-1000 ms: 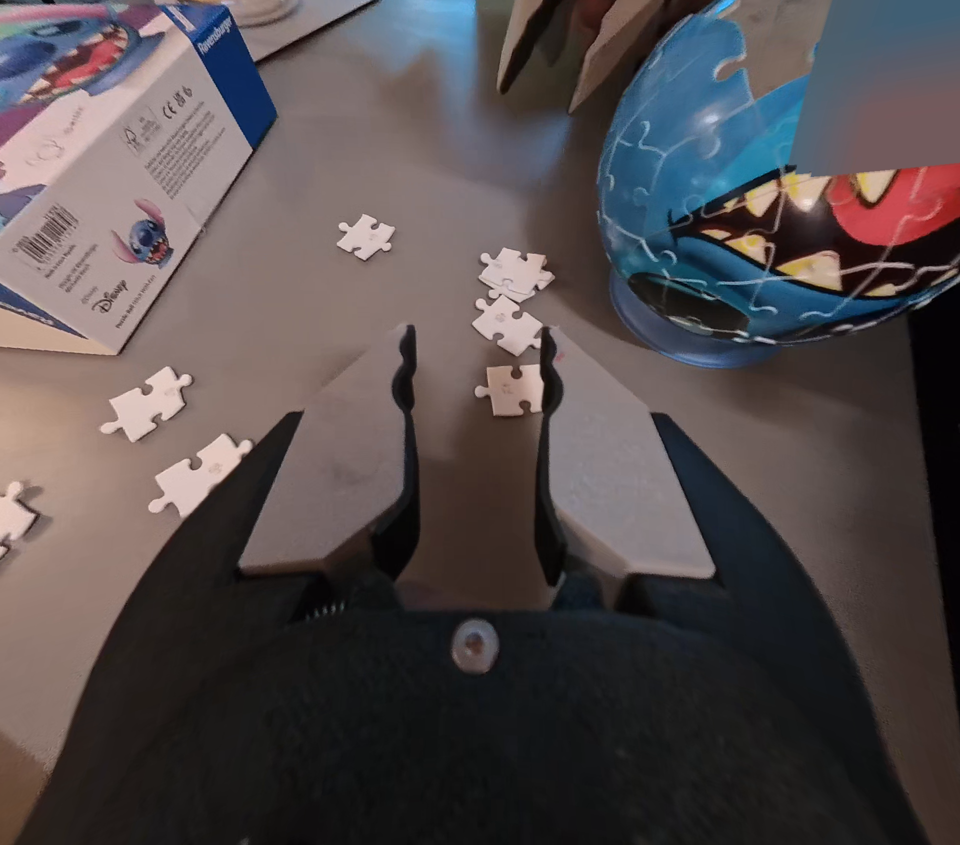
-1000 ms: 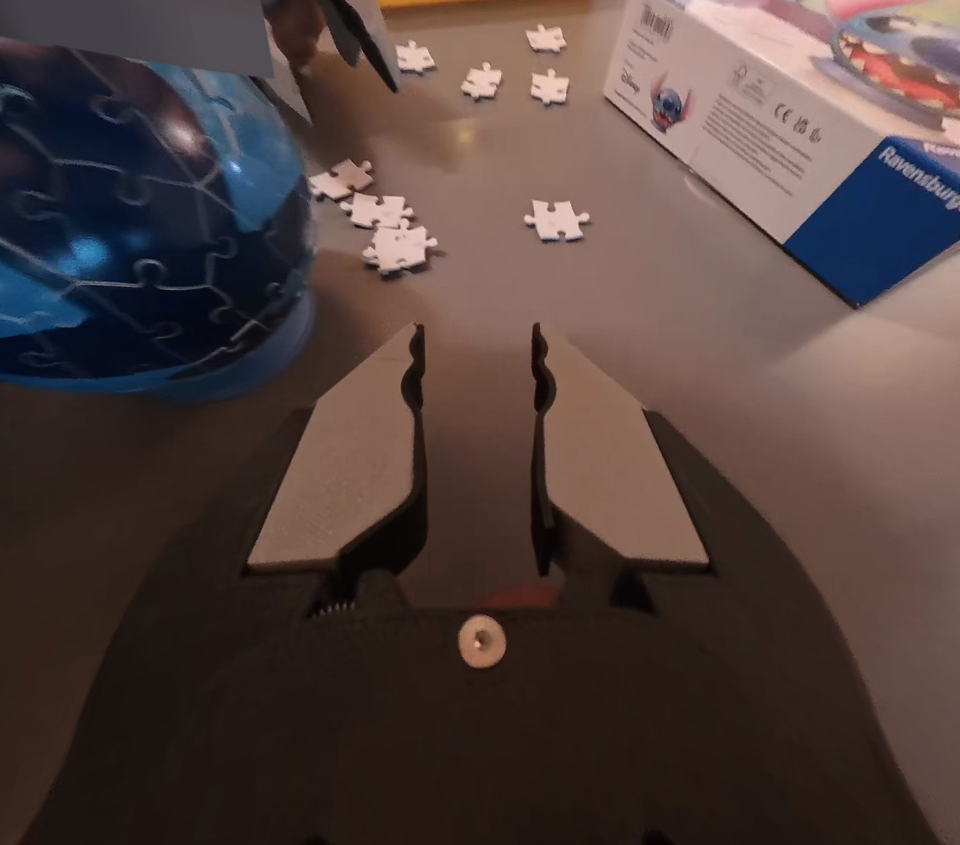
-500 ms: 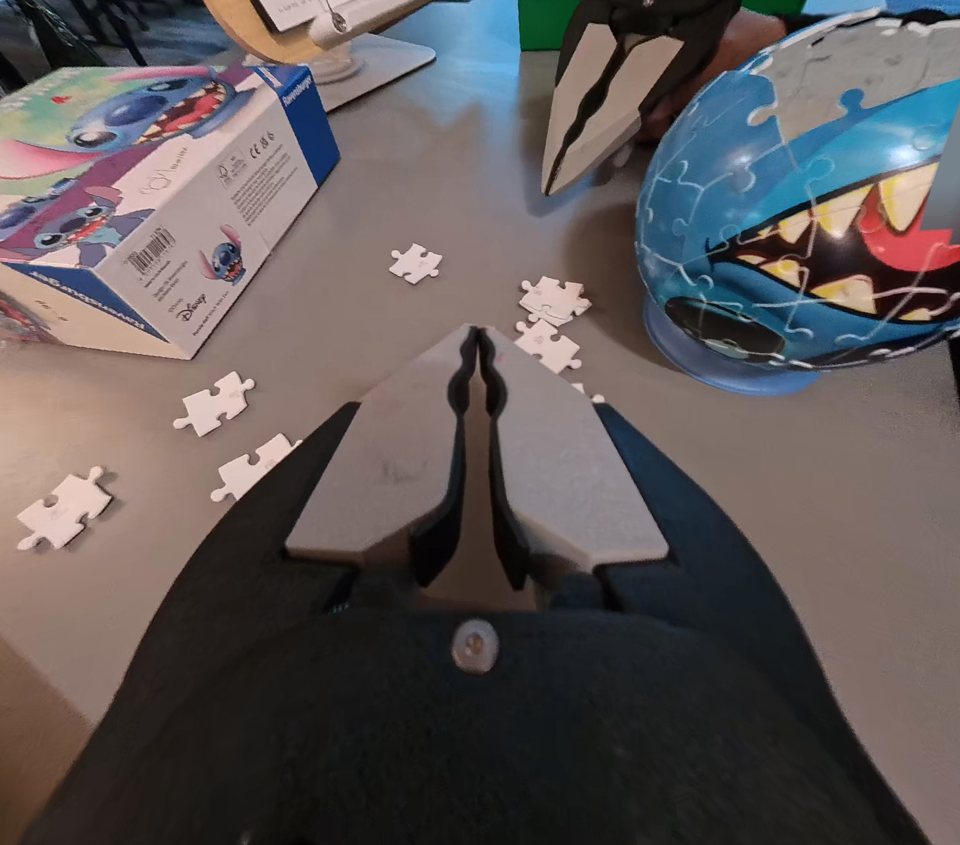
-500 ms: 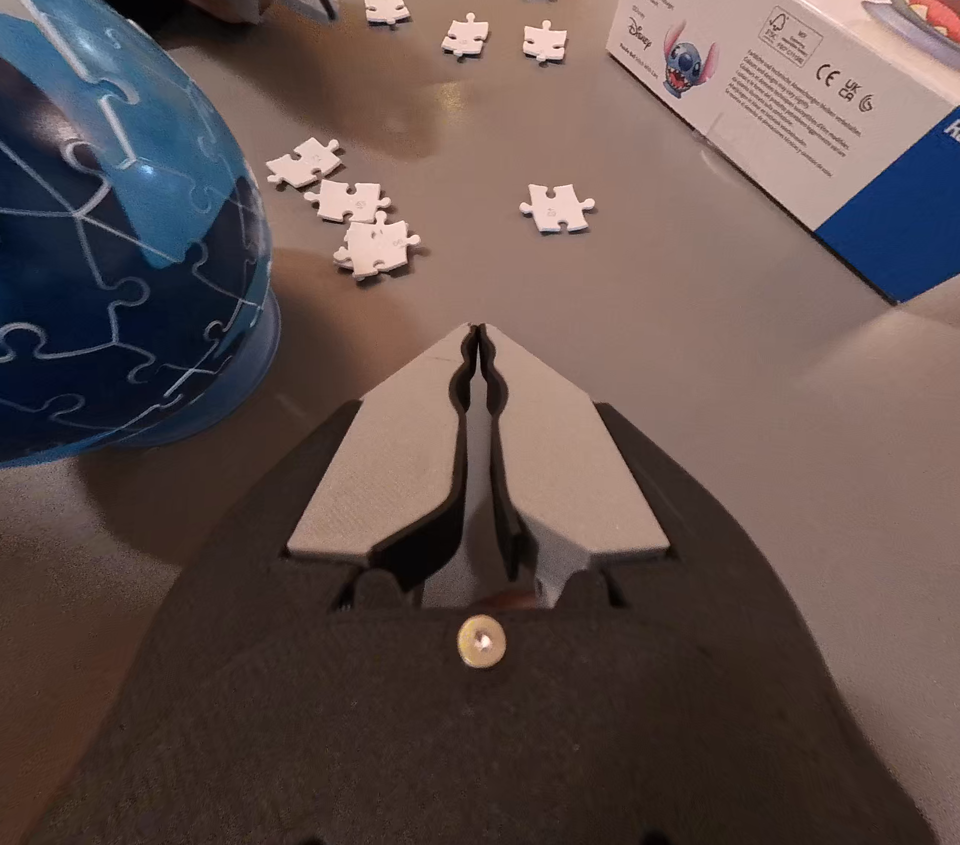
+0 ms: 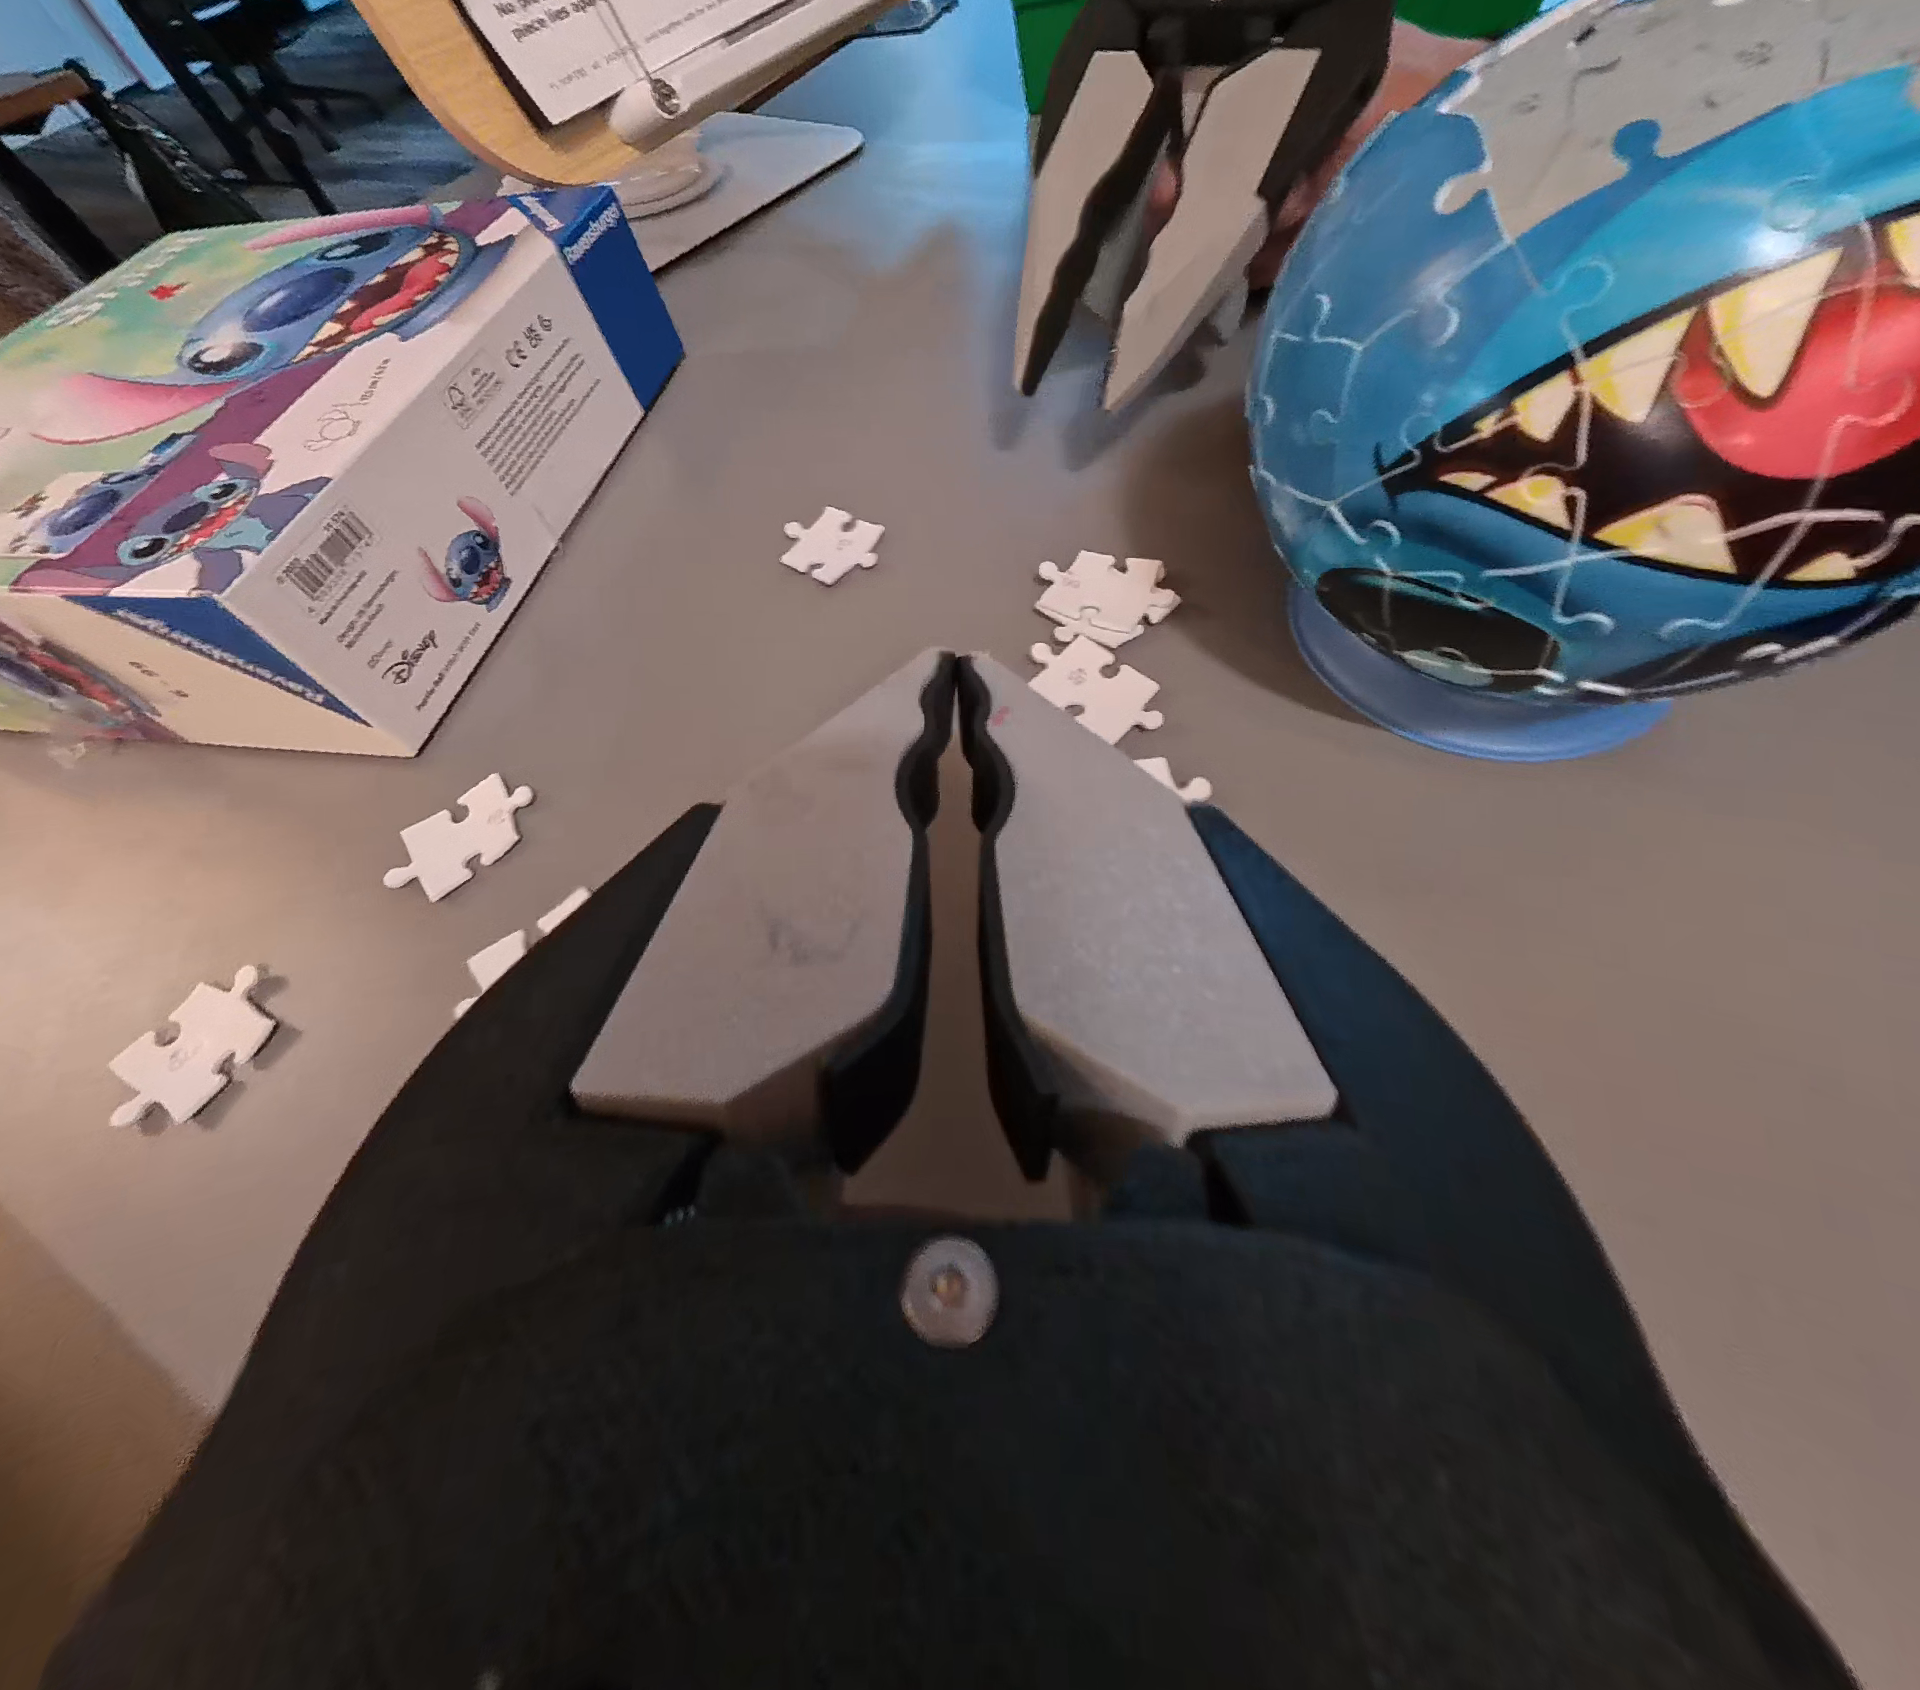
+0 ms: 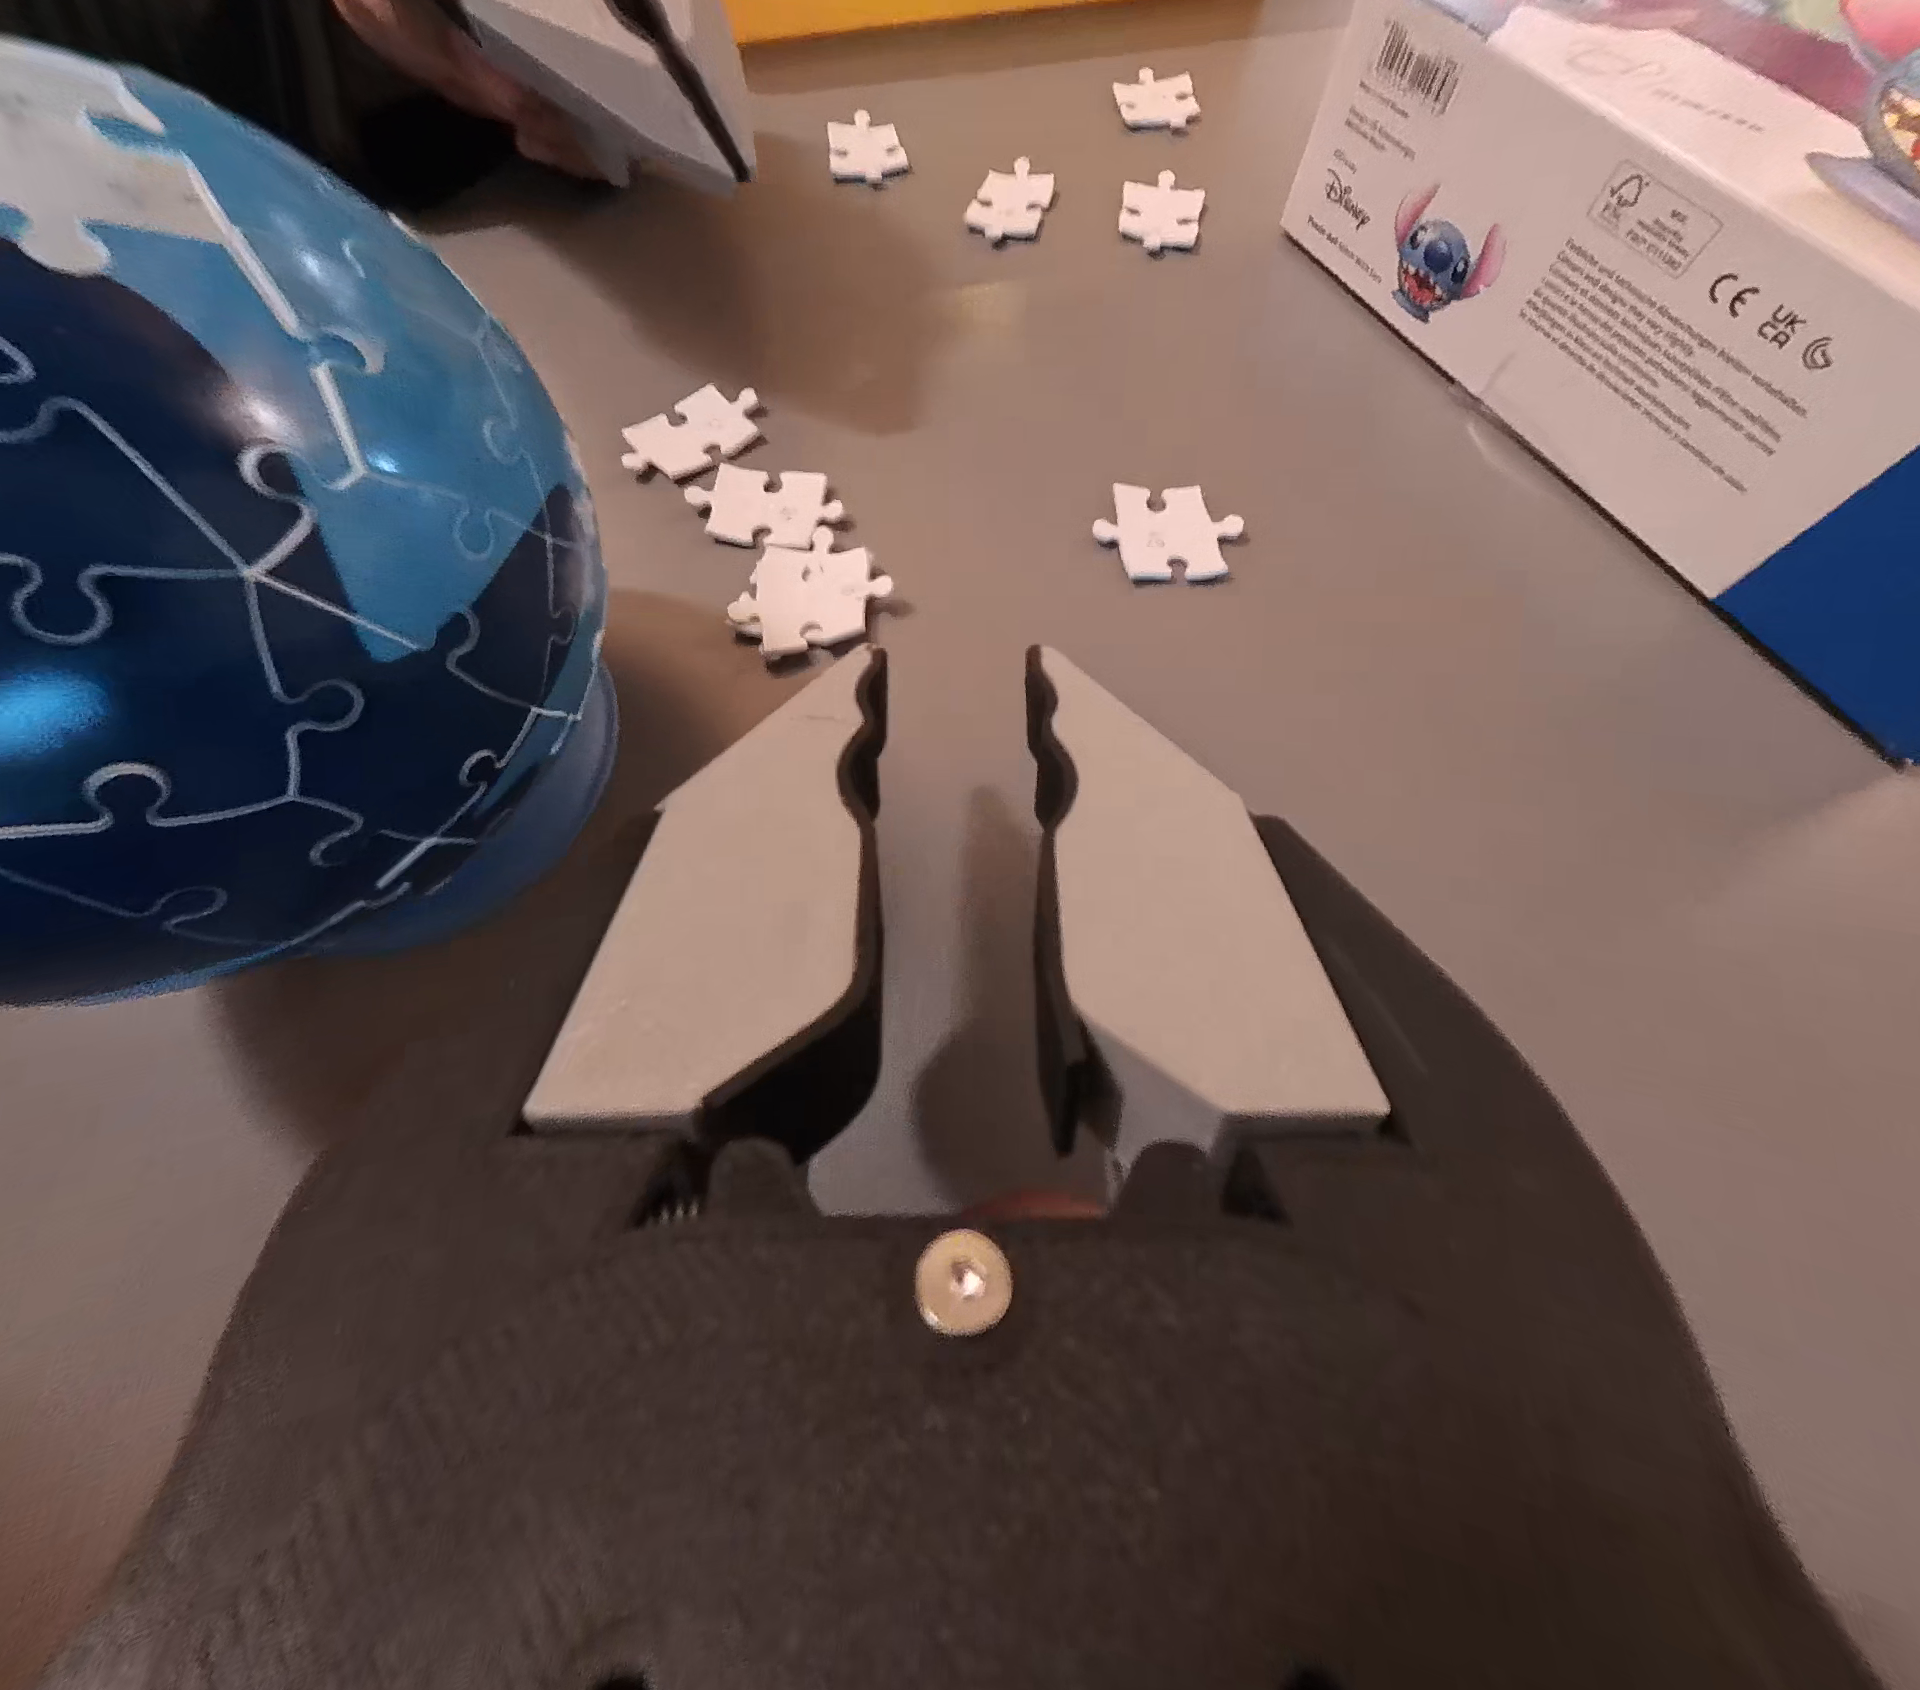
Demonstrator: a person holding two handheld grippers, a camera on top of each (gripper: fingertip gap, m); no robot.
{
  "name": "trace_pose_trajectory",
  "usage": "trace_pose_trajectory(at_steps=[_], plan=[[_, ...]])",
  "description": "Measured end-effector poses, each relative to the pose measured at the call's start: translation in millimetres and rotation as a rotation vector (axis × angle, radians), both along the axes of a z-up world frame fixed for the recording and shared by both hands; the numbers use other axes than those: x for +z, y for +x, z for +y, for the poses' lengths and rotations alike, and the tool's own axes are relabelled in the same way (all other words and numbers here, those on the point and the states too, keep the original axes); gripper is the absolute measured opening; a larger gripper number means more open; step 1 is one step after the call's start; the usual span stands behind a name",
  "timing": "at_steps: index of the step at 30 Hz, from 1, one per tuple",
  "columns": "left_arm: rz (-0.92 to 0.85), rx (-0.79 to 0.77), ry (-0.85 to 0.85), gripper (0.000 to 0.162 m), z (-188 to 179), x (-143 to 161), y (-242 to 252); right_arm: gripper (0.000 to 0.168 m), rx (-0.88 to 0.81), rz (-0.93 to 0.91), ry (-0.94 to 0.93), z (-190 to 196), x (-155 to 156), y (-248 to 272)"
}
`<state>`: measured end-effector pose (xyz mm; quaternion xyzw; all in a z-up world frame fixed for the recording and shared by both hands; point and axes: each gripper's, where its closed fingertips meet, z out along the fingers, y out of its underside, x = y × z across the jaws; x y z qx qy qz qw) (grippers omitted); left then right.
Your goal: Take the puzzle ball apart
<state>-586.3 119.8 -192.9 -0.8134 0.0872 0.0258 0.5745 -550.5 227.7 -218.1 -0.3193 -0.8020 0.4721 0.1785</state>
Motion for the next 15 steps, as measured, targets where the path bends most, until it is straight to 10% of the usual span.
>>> trace_pose_trajectory(at_steps=[15], plan=[[0.110,0.190,0.011,0.014,-19,1,-40,0.051,-0.097,0.136,-0.057,-16,21,-48]])
